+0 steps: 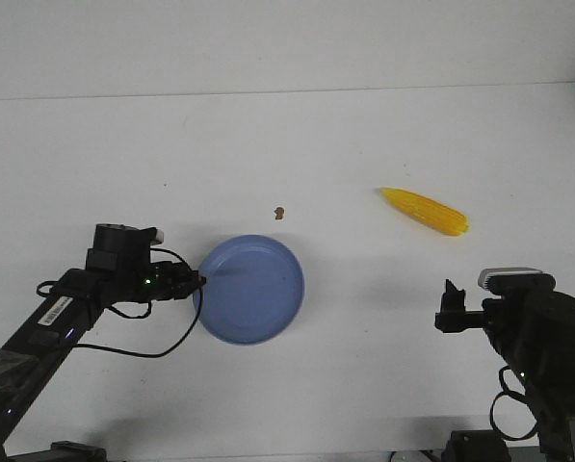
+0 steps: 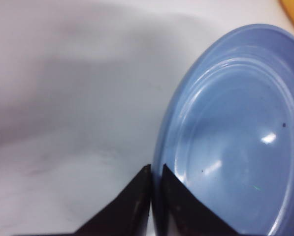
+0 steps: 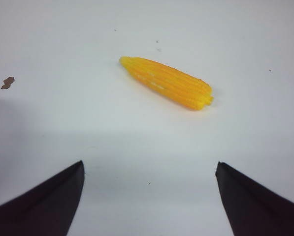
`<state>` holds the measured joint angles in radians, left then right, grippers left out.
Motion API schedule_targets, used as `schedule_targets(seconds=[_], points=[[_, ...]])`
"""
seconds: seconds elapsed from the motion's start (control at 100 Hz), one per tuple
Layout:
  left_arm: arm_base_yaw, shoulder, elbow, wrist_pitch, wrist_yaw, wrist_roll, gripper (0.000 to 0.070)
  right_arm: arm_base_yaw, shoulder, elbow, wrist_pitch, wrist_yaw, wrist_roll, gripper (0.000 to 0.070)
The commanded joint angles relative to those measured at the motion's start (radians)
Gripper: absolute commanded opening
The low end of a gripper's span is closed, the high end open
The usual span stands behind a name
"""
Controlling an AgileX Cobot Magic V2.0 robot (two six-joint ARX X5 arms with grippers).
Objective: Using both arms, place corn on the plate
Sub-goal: 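Drag the blue plate with the left gripper toward the table center, nearer the robot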
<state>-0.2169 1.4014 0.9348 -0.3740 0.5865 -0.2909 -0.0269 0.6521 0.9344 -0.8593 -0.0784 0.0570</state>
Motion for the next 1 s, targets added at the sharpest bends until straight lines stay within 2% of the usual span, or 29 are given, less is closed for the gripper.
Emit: schedule_targets(seconds=[0.0, 0.16, 0.3, 0.61, 0.78, 0.99], points=[[-0.020, 0.016, 0.008, 0.018, 0.015, -0.019, 0.0006, 0.001, 0.003, 0.014, 0.006, 0.000, 0.007, 0.0563], [-0.087, 0.033, 0.008, 0.050, 0.005, -0.013, 0.0007, 0.001, 0.003, 0.014, 0.006, 0.000, 0.007, 0.0563], [-0.126, 0.055, 0.008, 0.080, -0.044, -0.011, 0.0007, 0.001, 0.003, 0.014, 0.006, 0.000, 0.007, 0.0563], [-0.172, 0.143, 0.008, 0.091, -0.050, 0.003, 0.0010, 0.001, 0.003, 0.014, 0.006, 0.000, 0.007, 0.0563], [-0.206, 0.173, 0.008, 0.091, -0.148, 0.033, 0.0011, 0.001, 0.003, 0.014, 0.006, 0.000, 0.007, 0.0563], [-0.237, 0.176, 0.008, 0.092, -0.151, 0.038, 0.0011, 0.001, 0.003, 0.014, 0.005, 0.000, 0.007, 0.0563]])
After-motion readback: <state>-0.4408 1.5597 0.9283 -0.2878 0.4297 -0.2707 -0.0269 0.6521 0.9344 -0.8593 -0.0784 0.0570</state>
